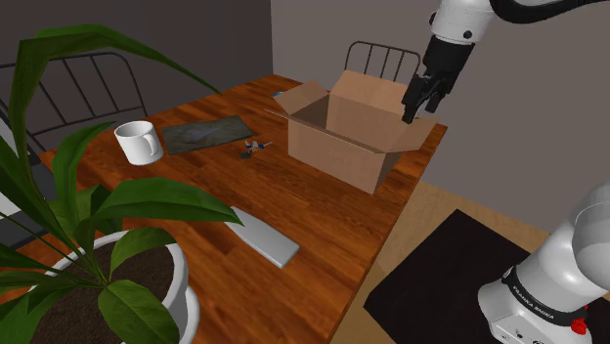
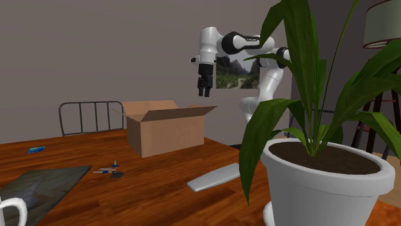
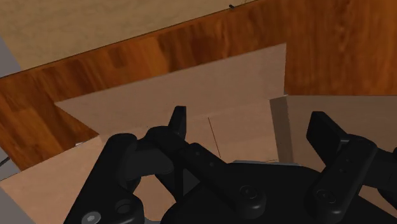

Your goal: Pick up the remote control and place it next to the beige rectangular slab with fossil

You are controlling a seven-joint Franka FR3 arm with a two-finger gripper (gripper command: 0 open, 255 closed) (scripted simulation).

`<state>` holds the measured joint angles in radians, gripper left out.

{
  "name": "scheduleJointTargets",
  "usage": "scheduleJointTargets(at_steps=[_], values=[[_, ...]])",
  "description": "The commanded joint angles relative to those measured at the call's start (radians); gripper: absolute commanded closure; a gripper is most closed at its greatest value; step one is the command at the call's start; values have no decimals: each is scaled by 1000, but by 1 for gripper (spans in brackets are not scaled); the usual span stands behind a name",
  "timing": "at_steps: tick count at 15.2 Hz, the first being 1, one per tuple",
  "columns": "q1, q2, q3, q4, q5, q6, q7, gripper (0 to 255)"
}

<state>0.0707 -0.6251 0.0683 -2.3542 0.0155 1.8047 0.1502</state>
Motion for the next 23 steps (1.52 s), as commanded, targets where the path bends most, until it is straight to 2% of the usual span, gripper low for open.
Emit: scheduleJointTargets(at_steps=[1, 12, 17, 23], values=[[18, 48, 33, 7, 15, 37, 27, 0], [92, 343, 195, 119, 34, 195, 160, 0], [123, 498, 260, 208, 3, 245, 230, 0], [172, 698, 320, 347, -68, 280, 322, 0]])
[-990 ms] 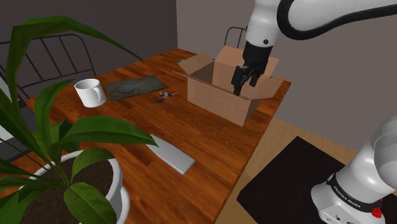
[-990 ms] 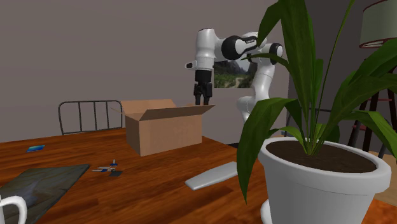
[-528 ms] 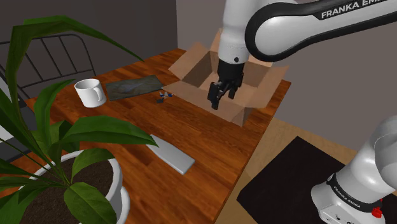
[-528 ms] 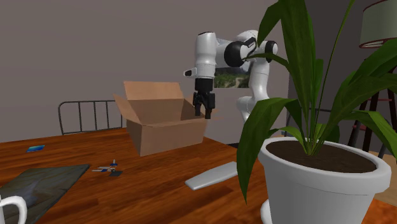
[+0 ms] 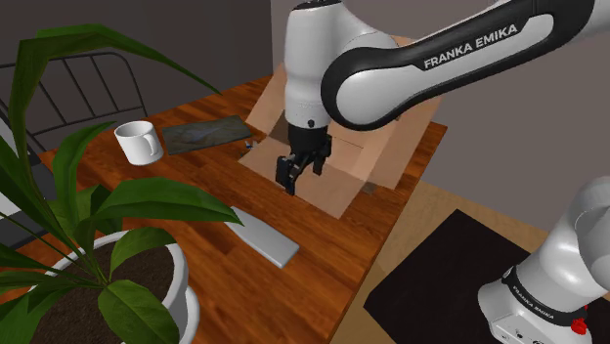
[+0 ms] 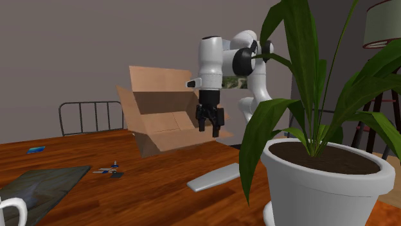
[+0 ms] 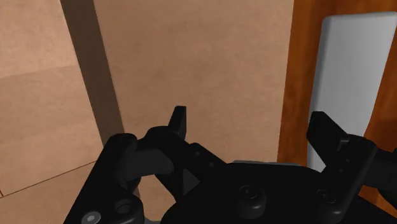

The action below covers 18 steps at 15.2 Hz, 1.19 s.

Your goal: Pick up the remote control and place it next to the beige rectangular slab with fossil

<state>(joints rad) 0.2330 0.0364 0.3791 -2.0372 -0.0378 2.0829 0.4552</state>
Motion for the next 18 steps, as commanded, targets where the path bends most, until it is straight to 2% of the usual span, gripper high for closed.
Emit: scheduleJointTargets(at_steps=[1, 10, 18], values=[[20, 71, 17, 56, -29, 4, 32, 0], [150, 383, 42, 338, -156, -16, 142, 0], [156, 427, 29, 297, -180, 66, 157, 0]])
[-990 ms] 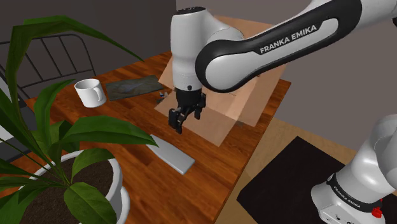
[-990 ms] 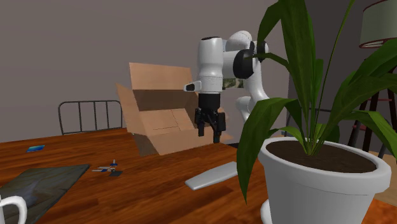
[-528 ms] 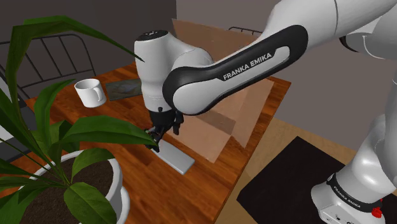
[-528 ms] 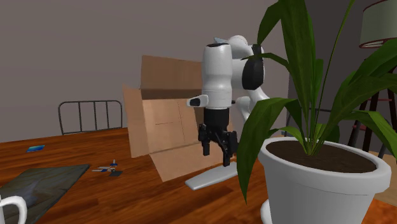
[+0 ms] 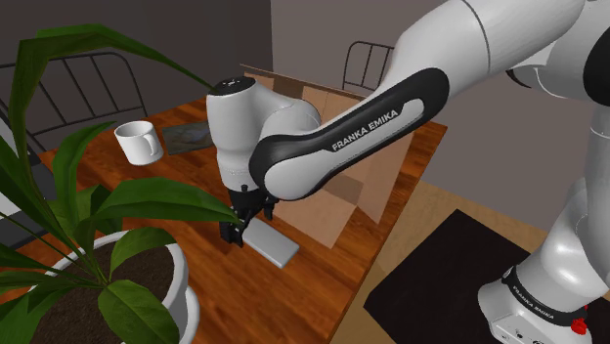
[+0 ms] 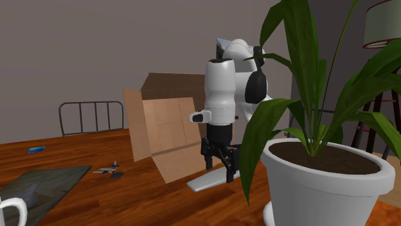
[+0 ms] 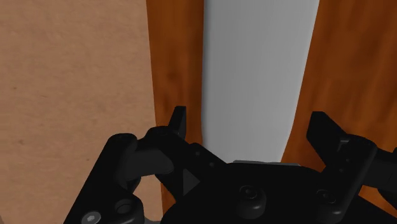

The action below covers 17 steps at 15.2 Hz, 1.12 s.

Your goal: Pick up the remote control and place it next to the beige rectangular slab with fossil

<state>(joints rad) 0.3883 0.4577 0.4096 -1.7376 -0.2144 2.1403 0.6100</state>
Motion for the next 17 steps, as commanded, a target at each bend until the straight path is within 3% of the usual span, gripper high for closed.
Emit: scheduleJointTargets(at_steps=[1, 7, 8, 17], values=[[1, 6, -2, -3, -3, 9, 2, 0], [1, 6, -2, -3, -3, 9, 2, 0], [1, 6, -2, -3, -3, 9, 2, 255], [1, 6, -2, -3, -3, 9, 2, 255]])
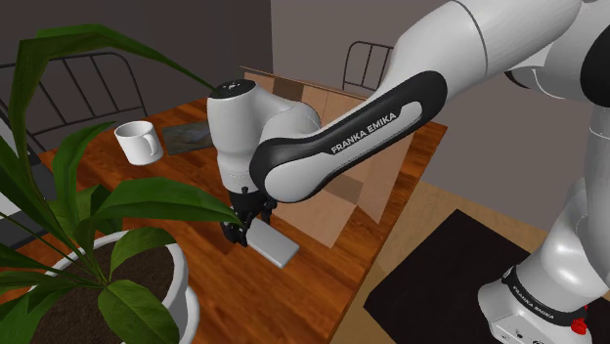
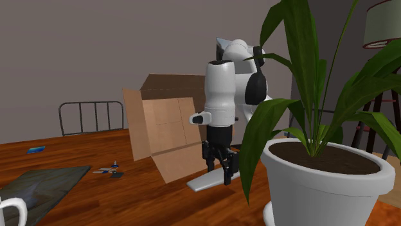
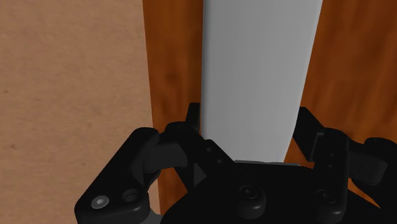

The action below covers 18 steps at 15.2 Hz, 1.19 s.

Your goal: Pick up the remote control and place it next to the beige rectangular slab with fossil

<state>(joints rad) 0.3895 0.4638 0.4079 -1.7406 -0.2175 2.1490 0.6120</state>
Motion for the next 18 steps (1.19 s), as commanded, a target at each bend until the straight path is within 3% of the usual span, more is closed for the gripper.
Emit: scheduleJointTargets(at_steps=[1, 18], values=[[-1, -7, 2, 5, 3, -10, -2, 255], [-22, -76, 16, 125, 45, -193, -49, 255]])
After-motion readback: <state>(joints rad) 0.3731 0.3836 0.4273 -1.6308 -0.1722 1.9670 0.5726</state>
